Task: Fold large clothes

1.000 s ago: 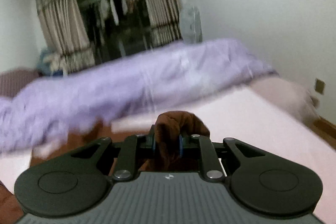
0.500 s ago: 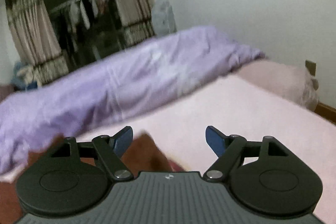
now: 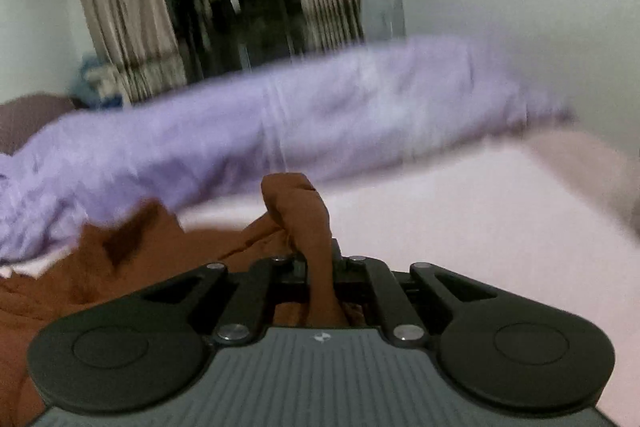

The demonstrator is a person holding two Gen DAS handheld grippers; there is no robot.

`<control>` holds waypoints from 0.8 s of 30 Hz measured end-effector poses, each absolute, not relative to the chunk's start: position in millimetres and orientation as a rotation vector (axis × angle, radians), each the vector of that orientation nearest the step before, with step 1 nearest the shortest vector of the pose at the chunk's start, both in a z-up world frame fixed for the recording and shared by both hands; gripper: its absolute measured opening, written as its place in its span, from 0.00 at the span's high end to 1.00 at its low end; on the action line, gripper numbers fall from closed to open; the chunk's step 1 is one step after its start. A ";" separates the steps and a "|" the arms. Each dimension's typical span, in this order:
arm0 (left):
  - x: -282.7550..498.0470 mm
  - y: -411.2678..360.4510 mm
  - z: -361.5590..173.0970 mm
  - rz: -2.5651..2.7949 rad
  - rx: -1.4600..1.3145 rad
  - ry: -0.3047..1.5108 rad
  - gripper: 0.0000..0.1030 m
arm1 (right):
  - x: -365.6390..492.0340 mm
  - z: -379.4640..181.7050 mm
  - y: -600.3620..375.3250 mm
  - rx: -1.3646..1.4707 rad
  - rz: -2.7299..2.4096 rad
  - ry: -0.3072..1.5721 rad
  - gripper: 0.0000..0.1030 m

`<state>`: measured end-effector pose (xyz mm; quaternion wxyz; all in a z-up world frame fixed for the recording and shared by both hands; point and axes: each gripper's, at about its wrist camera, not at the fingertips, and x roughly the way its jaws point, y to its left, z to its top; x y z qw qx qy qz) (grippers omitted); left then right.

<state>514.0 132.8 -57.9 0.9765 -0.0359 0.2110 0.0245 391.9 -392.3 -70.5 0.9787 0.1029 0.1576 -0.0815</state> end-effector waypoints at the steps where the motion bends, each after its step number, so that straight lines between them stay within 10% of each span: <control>1: 511.8 131.9 -48.7 0.043 -0.070 0.386 0.93 | 391.6 -63.3 -389.9 0.190 -0.176 0.281 0.94; 14: 631.2 106.9 -161.1 0.121 0.046 0.580 0.91 | 481.4 -150.1 -393.0 0.154 -0.285 0.480 0.92; 17: 634.0 112.3 -153.8 0.117 0.045 0.592 0.76 | 490.7 -153.8 -397.1 0.160 -0.280 0.549 0.76; 22: 614.2 135.7 -121.8 0.159 0.033 0.596 0.32 | 472.7 -128.9 -414.2 0.154 -0.362 0.516 0.14; 24: 595.3 150.6 -103.7 0.149 -0.016 0.597 0.27 | 454.4 -120.8 -422.8 0.165 -0.365 0.498 0.11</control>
